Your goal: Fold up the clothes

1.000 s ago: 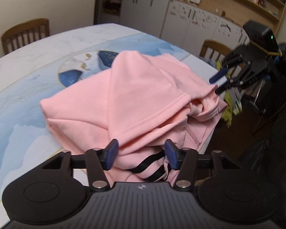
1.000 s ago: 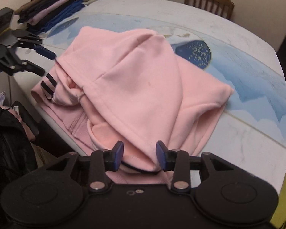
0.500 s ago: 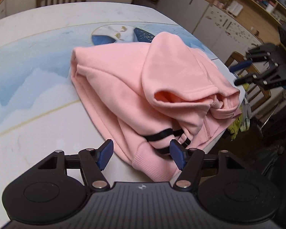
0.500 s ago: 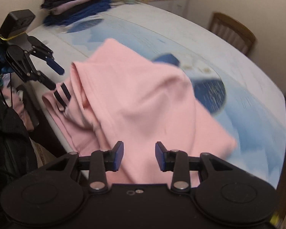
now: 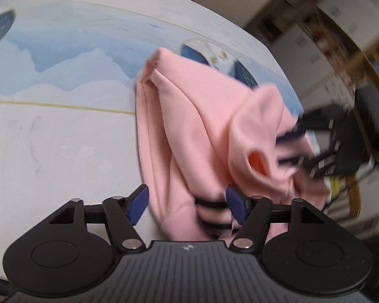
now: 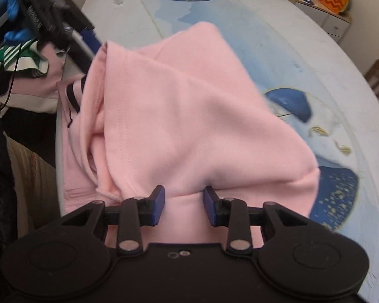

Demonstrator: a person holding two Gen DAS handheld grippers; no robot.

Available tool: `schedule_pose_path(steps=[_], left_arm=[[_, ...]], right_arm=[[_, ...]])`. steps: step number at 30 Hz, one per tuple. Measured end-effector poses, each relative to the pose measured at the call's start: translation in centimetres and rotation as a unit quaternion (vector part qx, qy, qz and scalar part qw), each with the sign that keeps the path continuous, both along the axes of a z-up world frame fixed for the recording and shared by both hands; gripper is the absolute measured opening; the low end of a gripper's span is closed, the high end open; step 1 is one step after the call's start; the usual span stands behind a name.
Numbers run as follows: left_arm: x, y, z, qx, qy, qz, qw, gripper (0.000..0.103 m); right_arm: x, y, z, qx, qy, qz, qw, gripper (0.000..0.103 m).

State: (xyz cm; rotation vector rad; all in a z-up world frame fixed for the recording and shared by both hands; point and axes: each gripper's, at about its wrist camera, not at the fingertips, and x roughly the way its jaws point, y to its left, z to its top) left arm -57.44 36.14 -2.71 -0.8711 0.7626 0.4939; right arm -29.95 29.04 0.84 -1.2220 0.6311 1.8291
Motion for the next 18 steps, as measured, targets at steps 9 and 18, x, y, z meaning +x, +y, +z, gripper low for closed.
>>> schedule_pose_path(steps=[9,18], left_arm=[[2.5,2.0,-2.4,-0.034,0.006,0.062,0.9975,0.084],[1.0,3.6,-0.8,-0.07,-0.044,0.093,0.9922,0.088]], right_arm=[[0.8,-0.2,-0.3,0.005,0.023,0.022,0.999,0.103],[1.4,-0.2,-0.4,0.01,0.037,0.017,0.999,0.103]])
